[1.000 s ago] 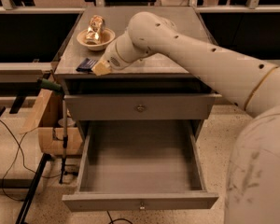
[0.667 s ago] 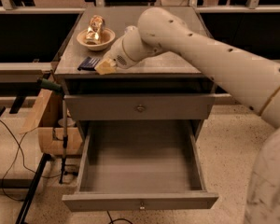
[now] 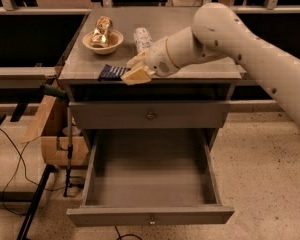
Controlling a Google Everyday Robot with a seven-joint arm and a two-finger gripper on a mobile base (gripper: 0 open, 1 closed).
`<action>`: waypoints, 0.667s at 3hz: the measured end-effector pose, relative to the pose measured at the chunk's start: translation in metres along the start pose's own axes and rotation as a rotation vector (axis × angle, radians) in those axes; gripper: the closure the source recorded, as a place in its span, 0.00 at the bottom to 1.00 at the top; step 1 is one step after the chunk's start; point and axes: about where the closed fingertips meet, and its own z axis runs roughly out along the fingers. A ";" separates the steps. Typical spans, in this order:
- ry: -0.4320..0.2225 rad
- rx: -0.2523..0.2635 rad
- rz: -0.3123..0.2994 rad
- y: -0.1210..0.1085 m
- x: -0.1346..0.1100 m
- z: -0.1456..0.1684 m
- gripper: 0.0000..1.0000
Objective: Place rxbar blueberry into middle drawer
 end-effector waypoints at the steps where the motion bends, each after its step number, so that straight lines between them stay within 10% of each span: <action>1: 0.028 -0.082 0.009 0.019 0.045 -0.024 1.00; 2: 0.064 -0.160 0.046 0.040 0.103 -0.033 1.00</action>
Offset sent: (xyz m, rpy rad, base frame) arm -0.0767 -0.1261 -0.1336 -0.0840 0.2547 0.1308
